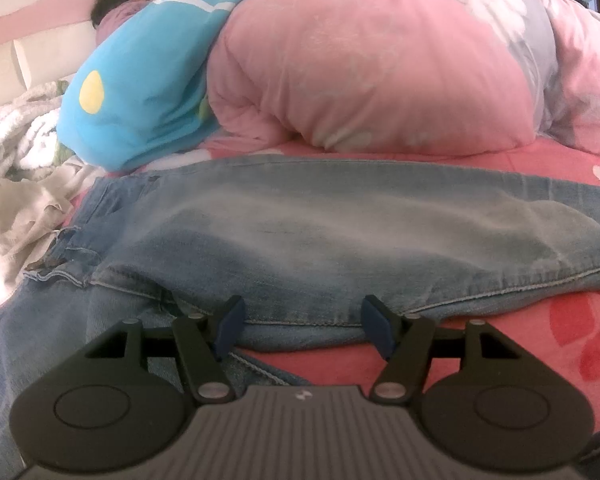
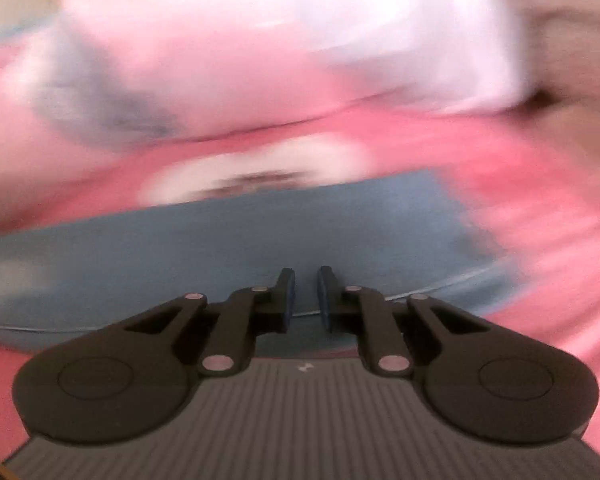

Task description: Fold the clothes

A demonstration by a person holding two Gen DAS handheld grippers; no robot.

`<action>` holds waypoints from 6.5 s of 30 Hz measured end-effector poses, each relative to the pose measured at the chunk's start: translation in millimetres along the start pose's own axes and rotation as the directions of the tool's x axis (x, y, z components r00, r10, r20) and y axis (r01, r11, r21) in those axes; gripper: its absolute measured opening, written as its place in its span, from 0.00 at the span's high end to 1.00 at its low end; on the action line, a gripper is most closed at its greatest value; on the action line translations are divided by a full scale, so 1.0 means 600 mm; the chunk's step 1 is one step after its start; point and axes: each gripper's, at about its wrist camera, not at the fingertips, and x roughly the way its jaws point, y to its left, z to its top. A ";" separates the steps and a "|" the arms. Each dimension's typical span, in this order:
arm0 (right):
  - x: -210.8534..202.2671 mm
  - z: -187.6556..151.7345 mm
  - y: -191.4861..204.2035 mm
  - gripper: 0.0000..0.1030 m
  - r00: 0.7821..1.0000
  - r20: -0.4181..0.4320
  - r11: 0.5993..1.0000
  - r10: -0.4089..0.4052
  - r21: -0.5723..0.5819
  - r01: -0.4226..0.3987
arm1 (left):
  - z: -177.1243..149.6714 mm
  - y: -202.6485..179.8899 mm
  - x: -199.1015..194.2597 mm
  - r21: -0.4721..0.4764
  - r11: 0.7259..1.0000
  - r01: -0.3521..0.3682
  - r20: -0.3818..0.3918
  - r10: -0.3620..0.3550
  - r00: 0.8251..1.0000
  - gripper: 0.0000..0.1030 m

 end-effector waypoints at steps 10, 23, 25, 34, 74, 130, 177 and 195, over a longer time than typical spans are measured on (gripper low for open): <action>-0.008 0.067 0.069 0.95 0.983 0.078 0.985 0.167 0.039 -0.170 | 0.001 0.001 0.000 -0.004 1.000 -0.005 -0.003 0.005 1.000 0.33; 0.079 0.086 -0.016 0.97 0.998 -0.027 0.988 -0.059 0.142 0.062 | 0.000 0.007 -0.001 -0.014 1.000 0.009 -0.006 -0.009 1.000 0.32; 0.050 0.100 -0.060 0.91 0.990 -0.025 0.961 -0.136 0.239 0.138 | 0.000 0.007 -0.001 -0.015 1.000 0.006 -0.007 -0.006 1.000 0.32; -0.011 0.102 0.326 0.91 0.881 -0.089 0.851 0.465 -0.228 -0.472 | -0.001 0.012 -0.004 -0.025 1.000 0.017 -0.015 -0.018 1.000 0.32; 0.011 0.039 0.785 0.85 0.514 -0.439 0.334 0.737 -0.424 -0.842 | 0.013 0.107 -0.069 -0.242 0.967 0.083 0.014 -0.082 0.997 0.34; -0.130 0.091 0.409 0.79 0.812 -0.007 0.802 0.584 0.154 -0.576 | 0.015 0.117 -0.108 -0.337 0.920 0.201 0.085 -0.182 0.980 0.34; -0.574 -0.290 0.410 0.01 0.720 0.077 0.679 0.689 -0.414 -0.606 | -0.230 0.453 -0.369 -0.589 0.805 0.076 0.214 0.065 0.975 0.25; -0.507 -0.380 0.735 0.14 0.634 -0.127 0.270 0.763 -0.828 -0.491 | -0.186 0.578 -0.157 -0.645 0.750 0.145 0.054 -0.145 0.988 0.78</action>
